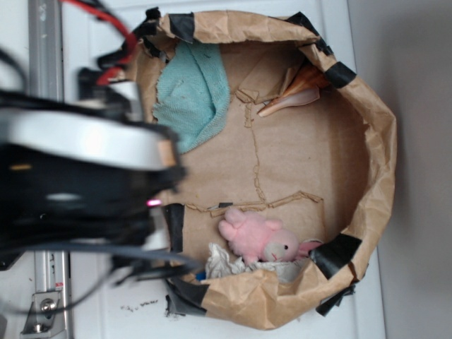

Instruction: Grab the blue cloth.

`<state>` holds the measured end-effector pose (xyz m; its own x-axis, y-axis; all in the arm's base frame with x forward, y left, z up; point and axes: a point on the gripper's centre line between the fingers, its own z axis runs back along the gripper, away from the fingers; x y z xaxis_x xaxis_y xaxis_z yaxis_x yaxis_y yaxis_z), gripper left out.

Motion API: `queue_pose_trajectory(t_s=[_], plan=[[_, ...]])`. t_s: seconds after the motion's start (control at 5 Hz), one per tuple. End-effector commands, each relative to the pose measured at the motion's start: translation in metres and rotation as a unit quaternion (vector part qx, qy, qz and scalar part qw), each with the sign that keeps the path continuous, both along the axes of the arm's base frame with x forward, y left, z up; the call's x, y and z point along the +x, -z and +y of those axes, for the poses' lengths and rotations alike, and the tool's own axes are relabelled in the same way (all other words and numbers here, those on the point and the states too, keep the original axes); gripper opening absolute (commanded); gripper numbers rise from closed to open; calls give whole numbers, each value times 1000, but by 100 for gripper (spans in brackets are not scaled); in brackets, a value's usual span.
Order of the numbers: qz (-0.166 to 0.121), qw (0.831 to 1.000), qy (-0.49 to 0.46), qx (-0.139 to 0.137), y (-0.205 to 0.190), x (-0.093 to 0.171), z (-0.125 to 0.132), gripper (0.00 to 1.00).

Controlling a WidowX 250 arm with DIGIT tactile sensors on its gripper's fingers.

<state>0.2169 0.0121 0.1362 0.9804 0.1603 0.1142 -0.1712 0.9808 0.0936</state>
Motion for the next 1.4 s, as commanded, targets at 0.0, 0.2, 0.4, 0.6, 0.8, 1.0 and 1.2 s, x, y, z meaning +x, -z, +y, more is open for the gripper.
queue_pose_trajectory(t_s=[0.0, 0.2, 0.4, 0.6, 0.8, 1.0, 1.2], plan=[[60, 998, -1, -10, 69, 48, 20, 100], [104, 994, 24, -1, 103, 32, 18, 100], [140, 988, 58, 28, 121, -2, 33, 100], [140, 988, 41, 55, 119, -18, 63, 100], [138, 989, 21, 53, 116, -16, 78, 100], [134, 990, 15, 49, 113, -18, 83, 100], [127, 991, 11, 46, 106, -25, 88, 100]])
